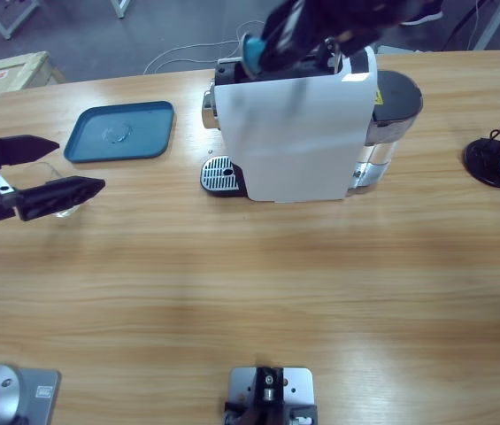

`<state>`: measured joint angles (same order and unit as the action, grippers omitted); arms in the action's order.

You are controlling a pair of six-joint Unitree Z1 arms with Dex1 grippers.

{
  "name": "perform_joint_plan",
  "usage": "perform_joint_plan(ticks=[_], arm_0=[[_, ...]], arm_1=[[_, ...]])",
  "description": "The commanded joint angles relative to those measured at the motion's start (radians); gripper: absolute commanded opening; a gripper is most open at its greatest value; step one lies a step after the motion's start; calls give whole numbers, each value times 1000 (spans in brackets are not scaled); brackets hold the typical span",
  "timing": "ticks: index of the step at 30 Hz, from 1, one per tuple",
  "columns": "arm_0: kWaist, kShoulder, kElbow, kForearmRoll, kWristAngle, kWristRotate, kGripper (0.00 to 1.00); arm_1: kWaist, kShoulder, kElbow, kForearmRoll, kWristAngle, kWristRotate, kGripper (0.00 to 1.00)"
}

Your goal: Pour coffee

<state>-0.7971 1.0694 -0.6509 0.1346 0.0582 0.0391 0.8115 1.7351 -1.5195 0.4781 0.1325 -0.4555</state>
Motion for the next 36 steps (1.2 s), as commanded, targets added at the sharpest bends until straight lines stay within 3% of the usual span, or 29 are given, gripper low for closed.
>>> perform_joint_plan(ticks=[1, 36], arm_0=[[-5, 3, 39, 2, 15, 4, 982], [-5, 27, 56, -16, 22, -2, 982]], arm_1=[[-30, 127, -107, -22, 21, 16, 0], [-52, 228, -99, -44, -31, 49, 0]])
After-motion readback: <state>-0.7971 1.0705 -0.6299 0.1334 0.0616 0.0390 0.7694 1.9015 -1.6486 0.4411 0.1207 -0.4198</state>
